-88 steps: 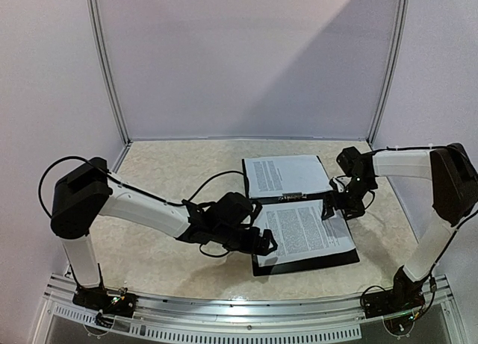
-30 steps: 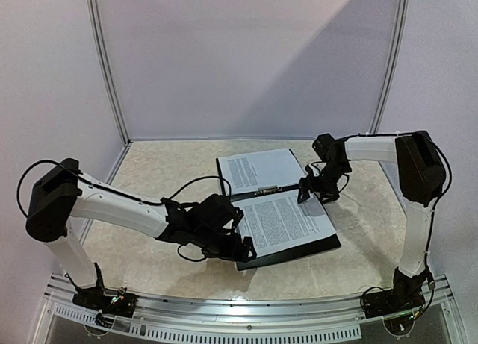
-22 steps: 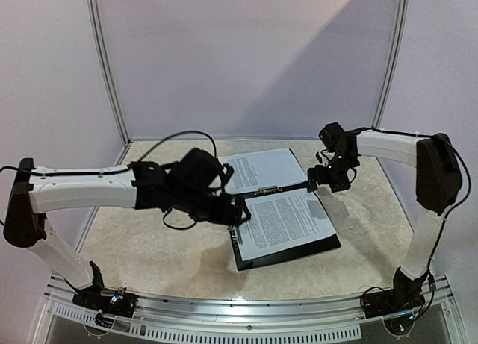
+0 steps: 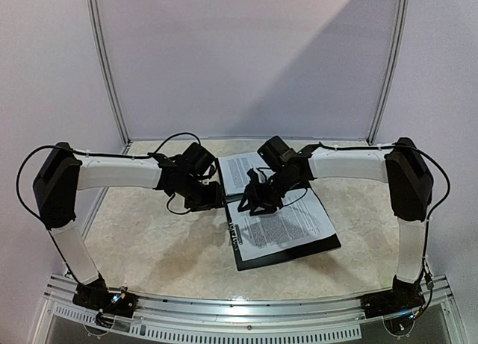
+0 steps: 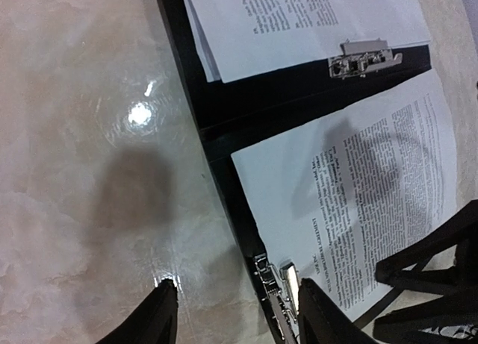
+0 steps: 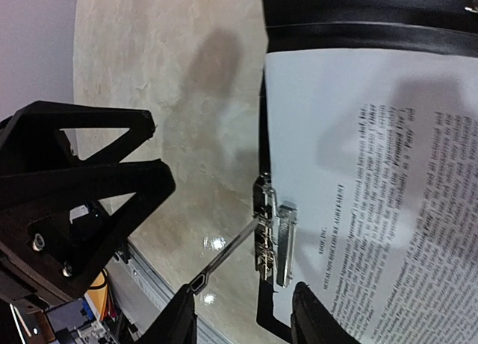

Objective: Put the files into the folder
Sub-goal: Move the folder with files to the center of the board, then clamp the file and folder with some files.

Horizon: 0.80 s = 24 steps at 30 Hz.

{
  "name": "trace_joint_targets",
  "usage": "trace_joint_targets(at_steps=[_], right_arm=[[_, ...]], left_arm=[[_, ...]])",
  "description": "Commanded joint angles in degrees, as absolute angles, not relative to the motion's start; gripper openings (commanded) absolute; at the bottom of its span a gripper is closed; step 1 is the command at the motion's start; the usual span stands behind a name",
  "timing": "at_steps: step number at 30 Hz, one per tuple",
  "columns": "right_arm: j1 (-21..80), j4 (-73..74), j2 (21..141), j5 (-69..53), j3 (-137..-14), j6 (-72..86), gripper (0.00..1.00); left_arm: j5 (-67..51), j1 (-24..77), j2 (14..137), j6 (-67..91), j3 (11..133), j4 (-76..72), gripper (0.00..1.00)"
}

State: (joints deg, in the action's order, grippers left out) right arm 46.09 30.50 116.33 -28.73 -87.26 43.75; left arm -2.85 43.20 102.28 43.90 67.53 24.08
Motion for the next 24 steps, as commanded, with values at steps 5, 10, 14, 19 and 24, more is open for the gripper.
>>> trace_joint_targets(at_steps=[5,10,14,19,24], right_arm=[[48.33,23.42,122.84,-38.09,-90.79,51.17,0.36],[49.97,22.93,123.99,-39.71,-90.79,52.68,0.33],[50.39,23.49,124.04,-39.73,-90.51,52.80,0.29],[50.66,24.02,123.68,-40.15,-89.44,52.91,0.25],[50.82,23.11,122.30,-40.07,-87.20,53.35,0.22]], left_arm=[[-6.01,43.15,103.90,44.33,64.69,20.84,0.49],[-6.35,43.15,103.34,44.52,63.24,19.87,0.47],[-6.41,43.15,103.29,44.24,63.19,19.86,0.47],[-6.66,43.07,103.31,44.23,63.28,19.90,0.47],[-6.71,43.09,103.43,44.30,63.41,19.78,0.47]])
